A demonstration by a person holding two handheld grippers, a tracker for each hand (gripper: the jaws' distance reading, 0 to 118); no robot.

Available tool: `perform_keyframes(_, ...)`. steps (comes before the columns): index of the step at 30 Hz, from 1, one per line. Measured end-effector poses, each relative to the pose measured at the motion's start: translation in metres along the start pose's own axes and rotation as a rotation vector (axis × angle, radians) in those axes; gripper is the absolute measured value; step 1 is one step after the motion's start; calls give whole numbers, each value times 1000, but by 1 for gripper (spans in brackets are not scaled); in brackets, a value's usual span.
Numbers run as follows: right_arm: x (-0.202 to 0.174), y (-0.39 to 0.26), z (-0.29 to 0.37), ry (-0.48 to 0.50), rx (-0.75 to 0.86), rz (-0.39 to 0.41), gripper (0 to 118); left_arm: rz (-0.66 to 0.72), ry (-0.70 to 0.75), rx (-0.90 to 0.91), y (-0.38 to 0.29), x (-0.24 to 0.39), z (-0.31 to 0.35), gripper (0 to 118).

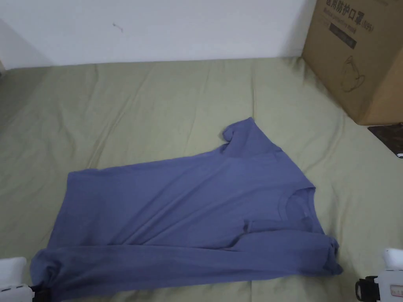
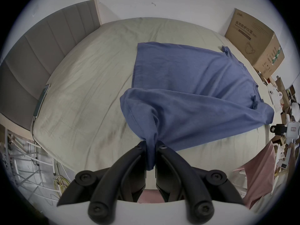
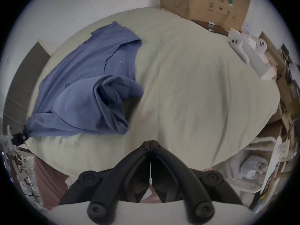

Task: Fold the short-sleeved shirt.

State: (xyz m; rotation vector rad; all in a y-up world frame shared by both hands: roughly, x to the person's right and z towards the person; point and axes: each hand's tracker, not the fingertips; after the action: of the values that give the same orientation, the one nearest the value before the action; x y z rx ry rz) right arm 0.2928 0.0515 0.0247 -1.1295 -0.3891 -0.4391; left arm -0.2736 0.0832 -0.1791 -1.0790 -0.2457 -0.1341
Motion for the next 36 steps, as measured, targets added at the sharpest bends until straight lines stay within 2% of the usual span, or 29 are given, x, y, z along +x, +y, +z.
perform_keyframes(3,-12,4,7,15,52,12,0,-14,31,10,6,9,-3,8)
perform_keyframes(6,-26,17,11,72,89,6,0,-42,50,16,12,11,-4,8)
perform_keyframes(10,-42,27,10,91,133,82,0,-10,31,28,13,4,-2,8)
perform_keyframes(11,-44,28,6,96,134,93,9,6,21,27,11,6,0,8)
perform_keyframes(12,-47,30,-2,105,99,101,36,16,16,25,11,5,-1,8)
perform_keyframes(13,-47,32,-13,95,47,85,78,20,14,24,10,4,-2,8)
perform_keyframes(14,-49,31,-20,97,33,75,113,22,12,22,9,4,-3,8)
perform_keyframes(15,-50,31,-26,125,44,73,115,21,11,18,8,5,-3,8)
perform_keyframes(17,-50,32,-39,158,-19,18,111,16,12,9,5,6,-5,8)
perform_keyframes(18,-51,31,-41,208,-6,9,103,15,11,5,5,5,-6,8)
perform_keyframes(19,-58,30,-42,126,5,37,94,16,10,1,5,2,-9,8)
perform_keyframes(20,-61,29,-43,36,25,101,80,17,9,-2,5,2,-10,8)
perform_keyframes(21,-57,31,-44,23,35,140,70,18,4,-3,4,1,-11,8)
perform_keyframes(22,-56,31,-38,44,43,151,63,19,2,-4,5,1,-11,8)
perform_keyframes(23,-54,32,-32,49,41,156,41,18,3,-4,5,0,-11,8)
perform_keyframes(24,-50,33,-28,15,55,153,24,17,0,-5,5,0,-11,8)
perform_keyframes(25,-44,34,-25,31,55,134,19,18,-6,-6,6,-1,-11,8)
perform_keyframes(27,-36,35,-18,100,46,66,18,11,-6,-2,5,0,-9,8)
perform_keyframes(29,-44,29,-9,85,45,117,14,7,-8,-3,5,-1,-7,8)
perform_keyframes(31,-52,21,-2,45,50,212,10,11,-13,1,4,-3,-4,8)
perform_keyframes(36,-57,-3,12,64,27,223,7,22,-23,13,0,-7,5,8)
